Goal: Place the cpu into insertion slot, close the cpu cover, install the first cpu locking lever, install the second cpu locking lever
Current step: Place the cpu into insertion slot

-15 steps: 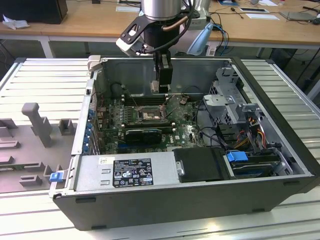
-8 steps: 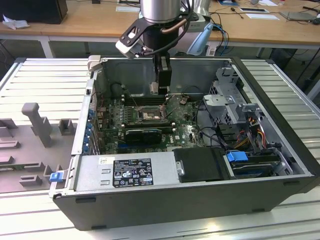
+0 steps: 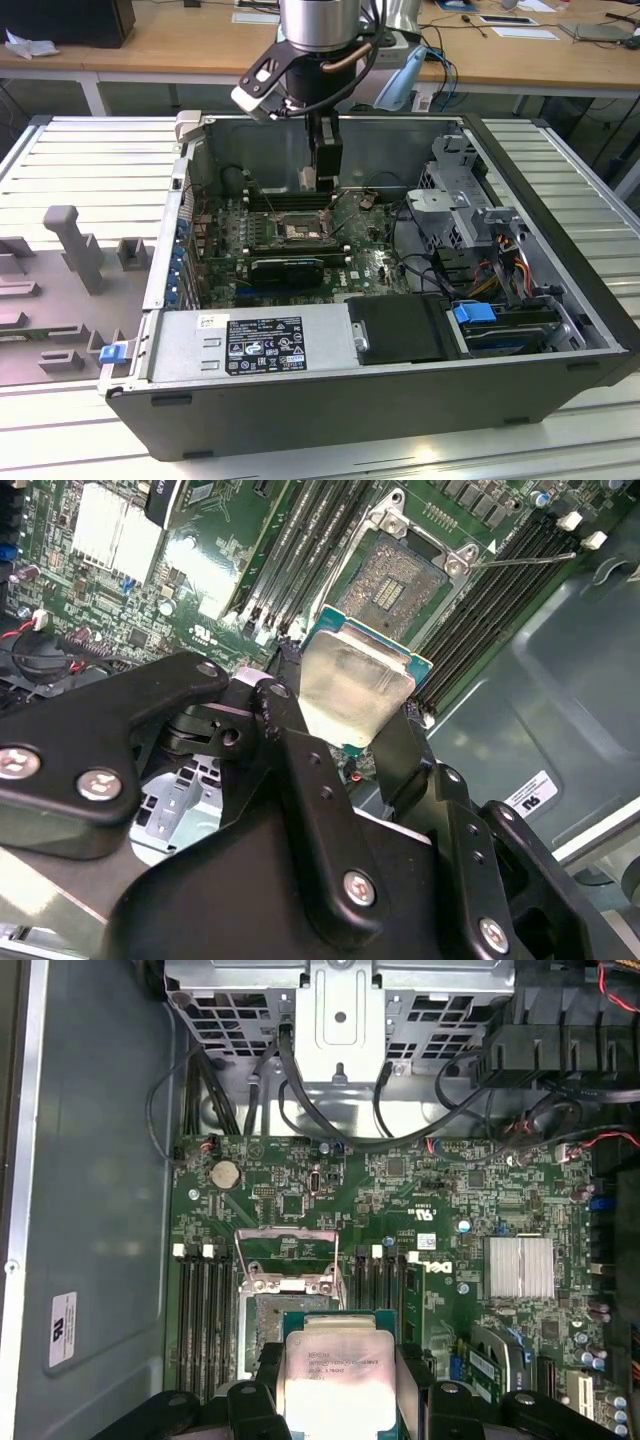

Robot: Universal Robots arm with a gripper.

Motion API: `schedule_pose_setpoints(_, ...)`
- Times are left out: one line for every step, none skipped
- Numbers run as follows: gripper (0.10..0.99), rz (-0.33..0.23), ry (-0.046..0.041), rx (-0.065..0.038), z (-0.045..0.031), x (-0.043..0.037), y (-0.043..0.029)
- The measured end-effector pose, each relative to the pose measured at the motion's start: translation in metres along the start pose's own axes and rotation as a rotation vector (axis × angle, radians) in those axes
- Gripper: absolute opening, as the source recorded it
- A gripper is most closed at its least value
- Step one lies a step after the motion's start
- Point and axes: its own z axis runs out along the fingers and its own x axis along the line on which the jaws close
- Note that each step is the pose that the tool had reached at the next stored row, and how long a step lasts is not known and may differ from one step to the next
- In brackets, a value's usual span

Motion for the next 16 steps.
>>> schedule_pose_setpoints(0.529, 0.000, 0.0000, 0.000, 0.0007, 0.0001, -0.0002)
schedule_pose_setpoints(0.529, 0.000, 0.0000, 0.000, 0.0017, 0.0002, -0.0003)
schedule_pose_setpoints(0.529, 0.001, 0.0000, 0.000, 0.0032, 0.0005, -0.0007)
schedule_pose_setpoints(0.529, 0.002, -0.0002, 0.000, 0.0046, 0.0009, -0.0012)
schedule_pose_setpoints(0.529, 0.003, -0.0002, 0.000, 0.0070, 0.0017, -0.0022)
schedule_pose_setpoints(0.529, 0.003, -0.0002, 0.000, 0.0086, 0.0022, -0.0031)
schedule_pose_setpoints(0.529, 0.003, -0.0003, 0.000, 0.0110, 0.0028, -0.0045)
schedule_pose_setpoints(0.529, 0.003, -0.0003, 0.000, 0.0130, 0.0031, -0.0055)
schedule_pose_setpoints(0.529, 0.003, -0.0003, 0.000, 0.0164, 0.0034, -0.0070)
schedule_pose_setpoints(0.529, 0.003, -0.0003, 0.000, 0.0185, 0.0035, -0.0080)
schedule_pose_setpoints(0.529, 0.003, -0.0002, 0.000, 0.0197, 0.0035, -0.0083)
schedule_pose_setpoints(0.529, 0.002, -0.0003, 0.000, 0.0208, 0.0035, -0.0086)
schedule_pose_setpoints(0.529, 0.002, -0.0003, 0.000, 0.0228, 0.0034, -0.0092)
schedule_pose_setpoints(0.529, 0.003, -0.0001, 0.000, 0.0242, 0.0034, -0.0098)
schedule_pose_setpoints(0.529, 0.003, 0.0002, 0.000, 0.0247, 0.0034, -0.0099)
schedule_pose_setpoints(0.529, 0.003, 0.0014, 0.000, 0.0255, 0.0034, -0.0100)
